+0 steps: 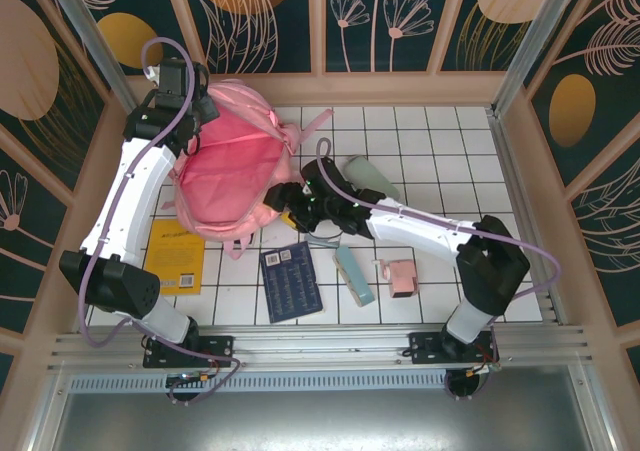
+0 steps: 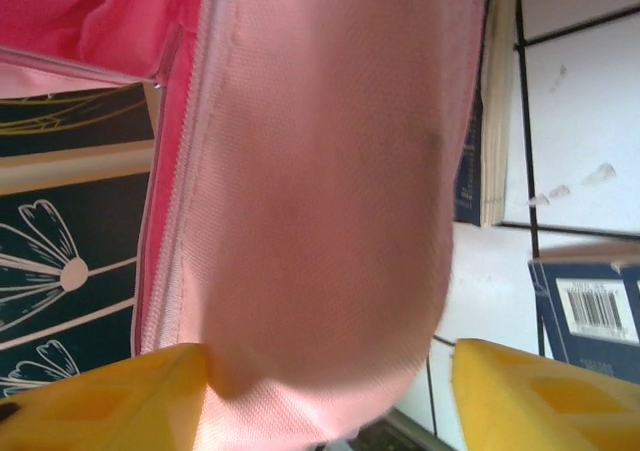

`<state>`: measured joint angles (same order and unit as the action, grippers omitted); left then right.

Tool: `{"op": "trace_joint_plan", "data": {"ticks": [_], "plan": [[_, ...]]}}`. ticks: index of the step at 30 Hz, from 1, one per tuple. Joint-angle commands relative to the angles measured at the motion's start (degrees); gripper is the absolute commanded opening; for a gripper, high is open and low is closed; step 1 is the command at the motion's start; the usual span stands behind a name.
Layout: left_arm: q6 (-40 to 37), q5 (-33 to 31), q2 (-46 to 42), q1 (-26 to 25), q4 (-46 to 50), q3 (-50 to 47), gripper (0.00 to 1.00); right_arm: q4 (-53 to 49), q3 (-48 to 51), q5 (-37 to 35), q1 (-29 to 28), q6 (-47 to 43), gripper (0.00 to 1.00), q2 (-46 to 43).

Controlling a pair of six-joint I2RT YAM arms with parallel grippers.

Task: Pack the student bag
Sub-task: Rotate the student bag at the top-left of the table.

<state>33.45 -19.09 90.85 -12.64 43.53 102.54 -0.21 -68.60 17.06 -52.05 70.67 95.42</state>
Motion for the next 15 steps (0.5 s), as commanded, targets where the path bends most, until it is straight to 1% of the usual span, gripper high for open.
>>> {"op": "trace_joint_plan", "data": {"ticks": [1,4,5,7,11,15], "plan": [[0.31,-1.70,-3.43,0.01,-5.60,3.85,0.00,8.77,-0.87,-0.23,1.86,0.91,0.46,2.52],[-0.50,-5.72,-4.93,-0.01,-3.38,5.81,0.00,5.80,-5.24,-1.01,4.23,-2.04,0.15,2.79],[-0.92,-7.13,-6.05,-0.01,-3.45,5.84,0.00,4.28,-6.72,-1.46,4.92,-2.94,0.09,2.43],[-1.75,-9.26,-8.32,0.05,-3.70,5.74,0.00,1.96,-8.94,-2.12,5.93,-5.33,0.01,1.37],[-2.44,-10.28,-12.43,0.03,-4.85,4.20,0.00,-2.26,-12.41,-3.61,7.54,-9.00,0.00,0.19],[-3.76,-12.53,-15.81,-0.01,-5.75,2.21,0.00,-3.06,-14.13,-1.12,10.91,-10.88,0.00,1.25]]}}
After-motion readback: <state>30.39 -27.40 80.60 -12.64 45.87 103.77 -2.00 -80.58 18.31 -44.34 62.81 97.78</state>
